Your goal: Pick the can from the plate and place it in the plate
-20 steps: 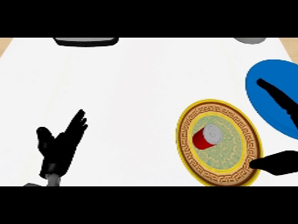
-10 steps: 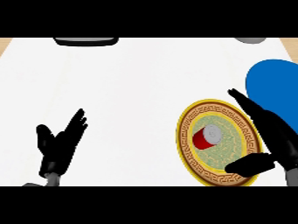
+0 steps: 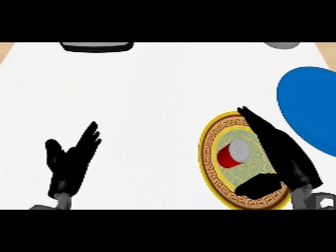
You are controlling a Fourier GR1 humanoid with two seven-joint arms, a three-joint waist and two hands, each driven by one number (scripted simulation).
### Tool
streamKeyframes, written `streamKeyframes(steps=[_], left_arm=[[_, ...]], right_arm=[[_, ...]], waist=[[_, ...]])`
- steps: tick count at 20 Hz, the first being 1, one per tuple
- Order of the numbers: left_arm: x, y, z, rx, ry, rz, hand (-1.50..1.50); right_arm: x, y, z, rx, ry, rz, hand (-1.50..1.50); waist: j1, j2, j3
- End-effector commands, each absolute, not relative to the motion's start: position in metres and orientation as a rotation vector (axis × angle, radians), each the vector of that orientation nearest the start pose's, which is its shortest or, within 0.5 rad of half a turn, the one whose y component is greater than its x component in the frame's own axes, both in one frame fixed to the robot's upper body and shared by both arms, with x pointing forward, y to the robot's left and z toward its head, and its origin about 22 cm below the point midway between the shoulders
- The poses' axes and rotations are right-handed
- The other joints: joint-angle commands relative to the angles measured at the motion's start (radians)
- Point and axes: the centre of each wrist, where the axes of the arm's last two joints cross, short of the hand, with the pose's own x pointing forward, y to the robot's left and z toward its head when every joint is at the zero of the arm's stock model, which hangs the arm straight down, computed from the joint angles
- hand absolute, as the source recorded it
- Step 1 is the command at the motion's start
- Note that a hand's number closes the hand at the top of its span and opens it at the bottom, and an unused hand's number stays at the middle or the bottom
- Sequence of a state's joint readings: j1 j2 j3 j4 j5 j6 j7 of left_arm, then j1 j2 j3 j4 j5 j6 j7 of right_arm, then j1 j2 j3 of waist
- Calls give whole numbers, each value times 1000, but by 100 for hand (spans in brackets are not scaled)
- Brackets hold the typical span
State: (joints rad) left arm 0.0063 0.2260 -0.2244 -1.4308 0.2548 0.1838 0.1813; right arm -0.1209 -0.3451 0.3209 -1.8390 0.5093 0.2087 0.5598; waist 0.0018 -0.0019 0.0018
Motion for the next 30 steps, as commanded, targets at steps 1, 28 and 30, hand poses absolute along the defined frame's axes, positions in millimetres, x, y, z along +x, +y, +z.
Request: streamKeyframes(steps=[1,28,30], left_arm=[[232,249,-42,16,-1180,4,0],[217,257,-43,13,-1170,0,0],[231,234,-38,22,-1189,2,0]], right_arm=[[250,-187,97,-615,-1224,935,-150],[269,-187,16,-687,-1182,1161,150],[262,-200,19,-725,-1206,1141,150]], waist=[[1,2,-2],[1,2,-2],[-2,2,-2]])
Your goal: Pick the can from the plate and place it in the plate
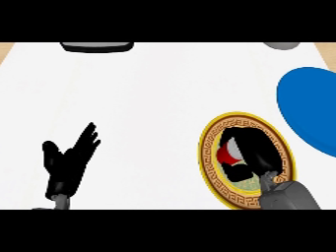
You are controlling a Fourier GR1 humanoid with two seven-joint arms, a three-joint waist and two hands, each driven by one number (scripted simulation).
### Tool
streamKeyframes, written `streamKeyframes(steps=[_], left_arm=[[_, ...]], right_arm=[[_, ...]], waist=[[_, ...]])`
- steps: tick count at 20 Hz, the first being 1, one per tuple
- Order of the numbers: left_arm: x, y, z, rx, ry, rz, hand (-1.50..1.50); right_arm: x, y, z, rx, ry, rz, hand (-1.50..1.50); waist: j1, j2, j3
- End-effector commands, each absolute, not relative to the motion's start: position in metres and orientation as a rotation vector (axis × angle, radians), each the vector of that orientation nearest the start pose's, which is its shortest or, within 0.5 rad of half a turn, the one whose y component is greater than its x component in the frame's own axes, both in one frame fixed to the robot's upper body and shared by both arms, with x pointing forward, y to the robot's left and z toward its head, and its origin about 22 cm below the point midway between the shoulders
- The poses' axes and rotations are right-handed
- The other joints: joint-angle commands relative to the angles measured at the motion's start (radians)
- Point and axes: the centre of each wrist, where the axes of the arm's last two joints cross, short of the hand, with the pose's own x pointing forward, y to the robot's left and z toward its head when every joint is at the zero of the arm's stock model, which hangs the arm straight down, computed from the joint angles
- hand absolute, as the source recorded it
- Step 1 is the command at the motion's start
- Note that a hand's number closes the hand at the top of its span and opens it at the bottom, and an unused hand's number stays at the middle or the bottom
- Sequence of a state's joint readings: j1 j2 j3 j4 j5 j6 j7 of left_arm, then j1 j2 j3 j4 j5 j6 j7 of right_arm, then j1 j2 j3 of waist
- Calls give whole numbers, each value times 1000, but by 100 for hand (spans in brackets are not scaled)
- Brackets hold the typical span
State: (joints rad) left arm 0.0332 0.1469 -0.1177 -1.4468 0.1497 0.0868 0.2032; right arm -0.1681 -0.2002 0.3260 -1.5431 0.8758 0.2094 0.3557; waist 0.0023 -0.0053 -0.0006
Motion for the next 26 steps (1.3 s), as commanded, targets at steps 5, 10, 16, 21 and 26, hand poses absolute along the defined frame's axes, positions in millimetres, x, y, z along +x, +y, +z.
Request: streamKeyframes(steps=[5,10,16,21,26], left_arm=[[233,250,-30,18,-1183,10,0],[226,268,-31,37,-1165,31,0],[229,255,-32,25,-1181,41,0],[233,242,-23,24,-1207,16,0],[225,228,-47,-13,-1193,10,0]], right_arm=[[174,-217,19,-609,-1355,1326,150],[122,-233,40,-550,-1688,1228,150],[98,-258,89,-671,-1880,920,150],[90,-284,82,-641,-1851,632,150],[119,-329,63,-644,-1840,405,150]], waist=[[-31,-3,1],[-59,-9,3],[-43,-2,1],[-22,2,2],[-4,7,2]])
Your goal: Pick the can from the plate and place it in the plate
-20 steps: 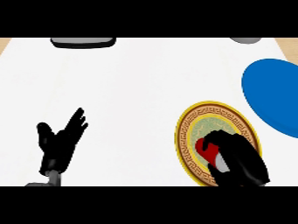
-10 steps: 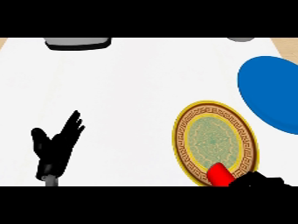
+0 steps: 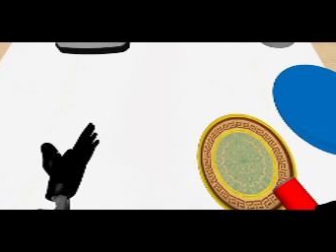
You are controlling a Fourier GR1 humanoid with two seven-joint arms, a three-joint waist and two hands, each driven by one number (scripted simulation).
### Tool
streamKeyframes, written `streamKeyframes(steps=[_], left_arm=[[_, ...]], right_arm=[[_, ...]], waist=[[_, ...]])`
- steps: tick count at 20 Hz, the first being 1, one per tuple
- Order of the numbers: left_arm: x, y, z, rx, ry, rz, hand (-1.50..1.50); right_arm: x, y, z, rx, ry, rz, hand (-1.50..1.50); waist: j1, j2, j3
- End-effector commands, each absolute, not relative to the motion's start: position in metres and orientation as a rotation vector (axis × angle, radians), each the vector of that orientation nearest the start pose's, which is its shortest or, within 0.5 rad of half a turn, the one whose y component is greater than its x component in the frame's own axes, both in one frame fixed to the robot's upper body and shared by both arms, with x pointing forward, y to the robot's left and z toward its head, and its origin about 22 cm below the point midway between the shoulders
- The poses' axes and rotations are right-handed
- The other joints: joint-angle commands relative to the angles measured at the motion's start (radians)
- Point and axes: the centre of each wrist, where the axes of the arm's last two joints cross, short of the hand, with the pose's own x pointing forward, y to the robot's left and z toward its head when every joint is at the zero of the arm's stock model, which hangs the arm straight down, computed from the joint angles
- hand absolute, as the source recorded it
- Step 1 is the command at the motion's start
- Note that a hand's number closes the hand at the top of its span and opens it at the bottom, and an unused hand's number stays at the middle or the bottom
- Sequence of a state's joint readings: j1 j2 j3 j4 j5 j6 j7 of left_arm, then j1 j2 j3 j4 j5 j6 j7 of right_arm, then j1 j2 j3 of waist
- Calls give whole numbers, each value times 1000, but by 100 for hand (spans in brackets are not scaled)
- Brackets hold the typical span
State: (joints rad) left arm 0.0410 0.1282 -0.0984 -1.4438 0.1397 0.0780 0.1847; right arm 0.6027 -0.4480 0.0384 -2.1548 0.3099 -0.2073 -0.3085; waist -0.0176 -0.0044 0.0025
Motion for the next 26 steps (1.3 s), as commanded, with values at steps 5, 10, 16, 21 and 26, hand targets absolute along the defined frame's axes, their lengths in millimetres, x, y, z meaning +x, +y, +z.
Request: streamKeyframes(steps=[5,10,16,21,26], left_arm=[[237,237,-19,10,-1190,-21,0],[226,240,-48,-12,-1192,-27,0],[248,226,-32,-11,-1180,-25,0],[237,216,-35,-30,-1219,-32,0],[249,219,-24,-35,-1200,-46,0]], right_arm=[[163,-383,68,-682,-1874,267,150],[207,-430,52,-820,-1869,228,150],[277,-447,42,-870,-1874,215,150],[312,-472,52,-879,-1855,178,150],[338,-464,46,-896,-1844,170,150]], waist=[[28,6,-1],[34,9,-1],[42,11,-1],[64,17,1],[66,19,1]])
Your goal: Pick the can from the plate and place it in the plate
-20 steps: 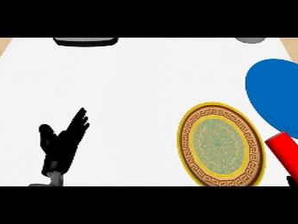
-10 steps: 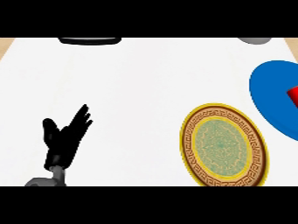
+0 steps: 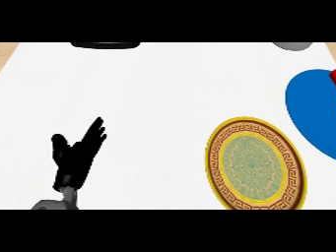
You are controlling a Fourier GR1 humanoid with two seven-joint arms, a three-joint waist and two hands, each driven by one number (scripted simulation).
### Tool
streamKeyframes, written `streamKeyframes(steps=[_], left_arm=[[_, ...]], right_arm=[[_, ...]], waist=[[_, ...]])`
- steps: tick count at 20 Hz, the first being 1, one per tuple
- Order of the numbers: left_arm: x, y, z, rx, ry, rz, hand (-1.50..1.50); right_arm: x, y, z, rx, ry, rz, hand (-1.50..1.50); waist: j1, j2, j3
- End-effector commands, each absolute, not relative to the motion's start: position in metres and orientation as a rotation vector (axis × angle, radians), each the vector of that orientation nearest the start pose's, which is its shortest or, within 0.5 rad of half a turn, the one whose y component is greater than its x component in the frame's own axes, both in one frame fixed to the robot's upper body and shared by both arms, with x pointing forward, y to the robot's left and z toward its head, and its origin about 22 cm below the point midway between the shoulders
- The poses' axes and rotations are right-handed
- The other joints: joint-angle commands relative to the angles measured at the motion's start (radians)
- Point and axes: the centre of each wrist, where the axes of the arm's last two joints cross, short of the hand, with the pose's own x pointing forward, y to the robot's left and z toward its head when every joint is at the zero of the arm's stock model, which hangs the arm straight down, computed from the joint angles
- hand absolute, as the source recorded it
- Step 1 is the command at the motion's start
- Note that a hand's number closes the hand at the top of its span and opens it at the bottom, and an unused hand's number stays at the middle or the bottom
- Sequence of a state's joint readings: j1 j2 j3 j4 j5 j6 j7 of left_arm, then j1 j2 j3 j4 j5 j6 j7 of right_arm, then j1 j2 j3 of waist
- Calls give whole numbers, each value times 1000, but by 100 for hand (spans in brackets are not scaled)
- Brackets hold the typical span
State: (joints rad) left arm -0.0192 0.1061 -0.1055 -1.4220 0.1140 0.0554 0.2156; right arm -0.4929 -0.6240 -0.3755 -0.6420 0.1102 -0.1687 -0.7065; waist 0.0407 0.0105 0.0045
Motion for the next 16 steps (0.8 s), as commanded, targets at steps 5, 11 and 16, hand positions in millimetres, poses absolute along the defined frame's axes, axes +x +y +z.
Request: streamKeyframes(steps=[5,11,16], left_arm=[[255,224,-14,-42,-1235,-60,0],[240,214,-36,-38,-1209,-60,0],[253,227,-25,-58,-1225,-55,0]], right_arm=[[310,-494,36,-956,-1484,456,-150],[320,-489,36,-722,-1555,464,-150],[340,-474,44,-592,-1748,292,-150]], waist=[[46,22,1],[33,19,3],[28,21,4]])
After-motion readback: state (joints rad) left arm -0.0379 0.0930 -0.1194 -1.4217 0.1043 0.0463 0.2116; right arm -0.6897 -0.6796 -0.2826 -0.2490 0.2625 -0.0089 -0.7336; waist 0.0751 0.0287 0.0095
